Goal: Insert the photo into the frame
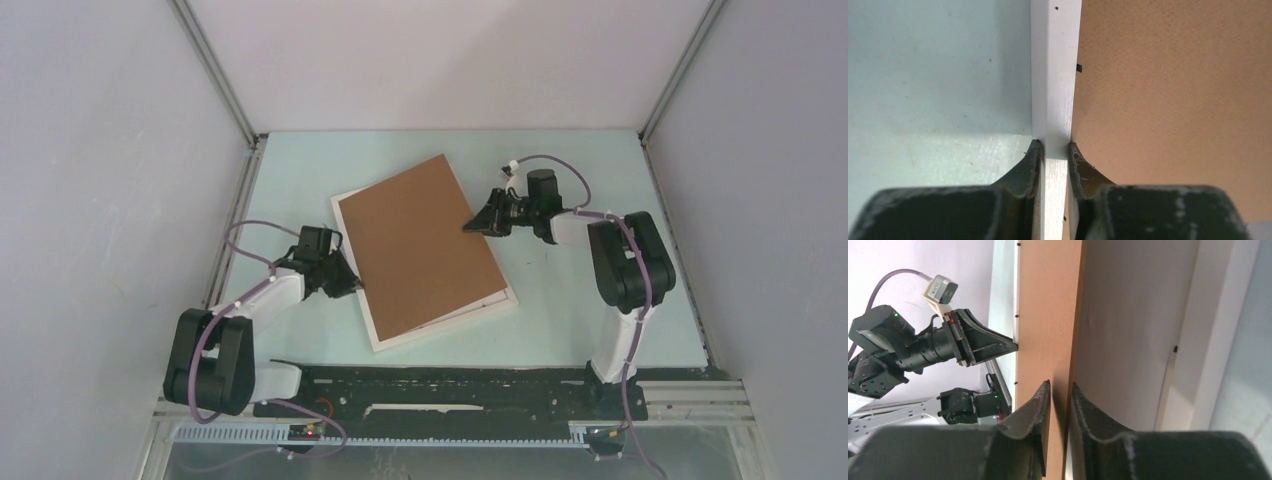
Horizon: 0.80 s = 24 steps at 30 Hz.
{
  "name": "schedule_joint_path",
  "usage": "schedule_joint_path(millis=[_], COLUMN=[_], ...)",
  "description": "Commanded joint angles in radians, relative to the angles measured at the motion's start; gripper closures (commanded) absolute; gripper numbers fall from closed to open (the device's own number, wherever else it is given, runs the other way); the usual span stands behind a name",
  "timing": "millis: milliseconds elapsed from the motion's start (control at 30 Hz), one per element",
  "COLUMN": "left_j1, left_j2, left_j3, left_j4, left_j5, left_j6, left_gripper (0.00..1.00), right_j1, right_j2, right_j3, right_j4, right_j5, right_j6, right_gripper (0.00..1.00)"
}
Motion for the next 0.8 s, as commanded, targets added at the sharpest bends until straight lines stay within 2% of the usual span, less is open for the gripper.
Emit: schedule_joint_path(millis=[0, 100, 267, 367, 400, 533, 600, 633, 667, 767], left_j1=[-0.008, -0.021, -0.035, -0.037, -0.036, -0.037, -0.036, -0.036, -0.036, -0.036], left_j2=[0.049, 0.048, 0.022, 0.026, 0.024, 0.014, 0.015, 0.013, 0.011, 0.001], left_j3=[0.049, 0.067, 0.052, 0.049, 0.047, 0.031, 0.029, 0.026, 0.021, 0.012], left_j4=[-0.077, -0.086, -0.06, -0.063, -0.061, -0.042, -0.04, -0.039, -0.037, -0.034], left_j5=[-0.183, -0.214, -0.203, -0.198, -0.193, -0.172, -0.171, -0.173, -0.177, -0.183], left_j6=[0.123, 0.151, 0.155, 0.155, 0.153, 0.142, 0.142, 0.142, 0.142, 0.142], left_gripper=[1.0, 1.0, 1.0, 1.0, 1.0, 1.0, 1.0, 1.0, 1.0, 1.0], right_j1=[0.035, 0.046, 0.024, 0.017, 0.019, 0.035, 0.036, 0.035, 0.034, 0.036], right_j2=[0.064, 0.089, 0.1, 0.149, 0.15, 0.15, 0.15, 0.152, 0.159, 0.199], right_j3=[0.11, 0.151, 0.156, 0.224, 0.225, 0.222, 0.223, 0.224, 0.231, 0.281], right_j4=[0.053, 0.038, 0.018, -0.109, -0.143, -0.213, -0.203, -0.186, -0.175, -0.19], right_j5=[-0.135, -0.158, -0.072, -0.033, 0.003, 0.124, 0.125, 0.127, 0.131, 0.122], right_j6=[-0.008, -0.028, -0.089, -0.138, -0.154, -0.195, -0.198, -0.19, -0.188, -0.181], right_gripper=[0.83, 1.0, 1.0, 1.0, 1.0, 0.82, 0.81, 0.86, 0.98, 1.0])
